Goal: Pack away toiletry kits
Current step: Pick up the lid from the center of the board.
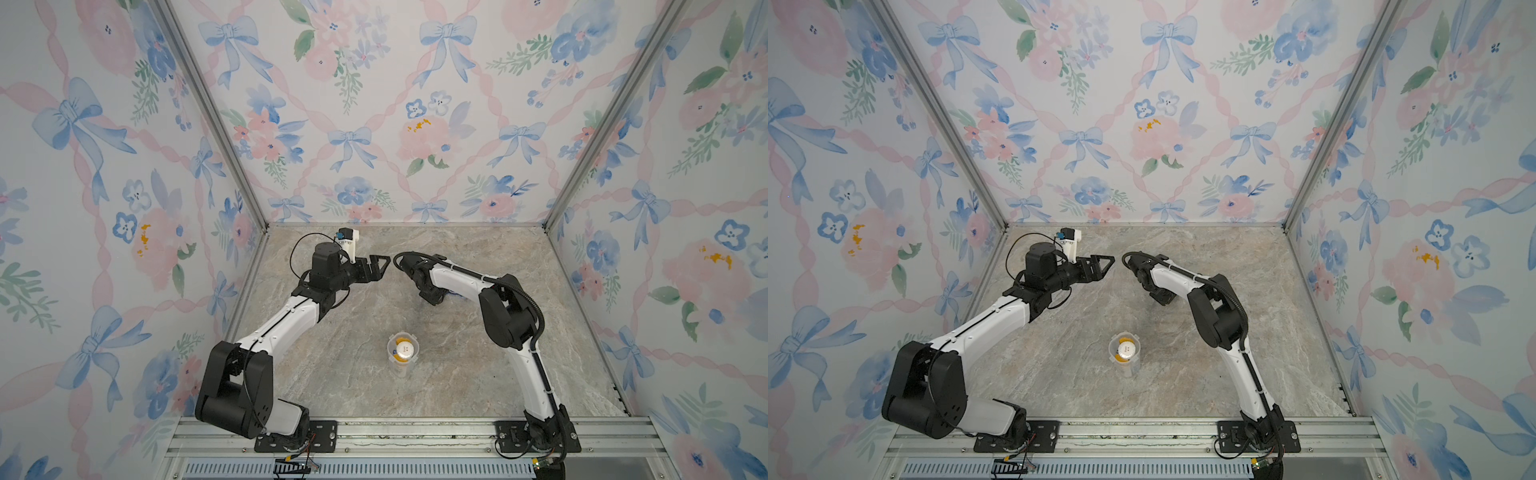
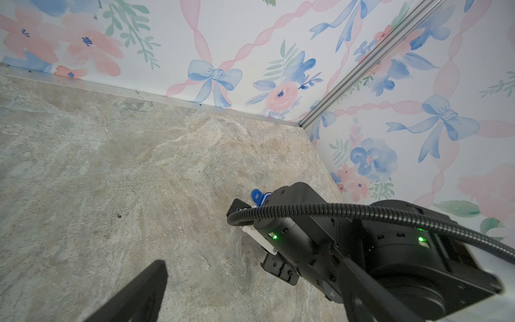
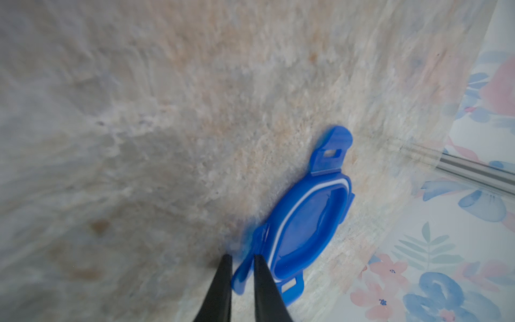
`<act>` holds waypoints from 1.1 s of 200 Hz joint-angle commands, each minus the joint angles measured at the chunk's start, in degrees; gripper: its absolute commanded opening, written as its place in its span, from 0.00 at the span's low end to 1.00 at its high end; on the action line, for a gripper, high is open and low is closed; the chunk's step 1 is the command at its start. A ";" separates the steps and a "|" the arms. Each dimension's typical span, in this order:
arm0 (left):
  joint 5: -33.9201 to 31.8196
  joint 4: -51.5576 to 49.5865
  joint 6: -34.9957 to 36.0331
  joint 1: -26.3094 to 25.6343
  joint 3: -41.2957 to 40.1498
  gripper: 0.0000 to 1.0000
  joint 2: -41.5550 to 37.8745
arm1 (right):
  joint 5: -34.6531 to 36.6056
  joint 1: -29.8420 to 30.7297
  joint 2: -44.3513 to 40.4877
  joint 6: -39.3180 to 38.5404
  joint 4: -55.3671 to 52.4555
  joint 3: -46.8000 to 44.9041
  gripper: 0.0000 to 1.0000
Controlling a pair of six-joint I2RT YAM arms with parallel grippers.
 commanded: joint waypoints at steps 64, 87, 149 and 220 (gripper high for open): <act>-0.98 -0.15 -0.13 0.91 -0.70 0.97 0.24 | 0.85 -0.24 -4.67 -0.30 3.58 -5.84 0.01; -0.97 -0.14 -0.26 0.89 -0.70 0.97 0.45 | 1.76 0.36 -6.92 -0.83 4.54 -7.02 0.01; -1.85 -0.15 -0.37 1.00 -1.05 0.97 0.82 | -5.58 1.90 -22.38 3.08 -0.68 -8.36 0.00; -4.98 -1.28 1.92 1.04 -2.37 0.97 -3.63 | -44.66 -2.58 -48.47 14.51 4.75 -16.11 0.00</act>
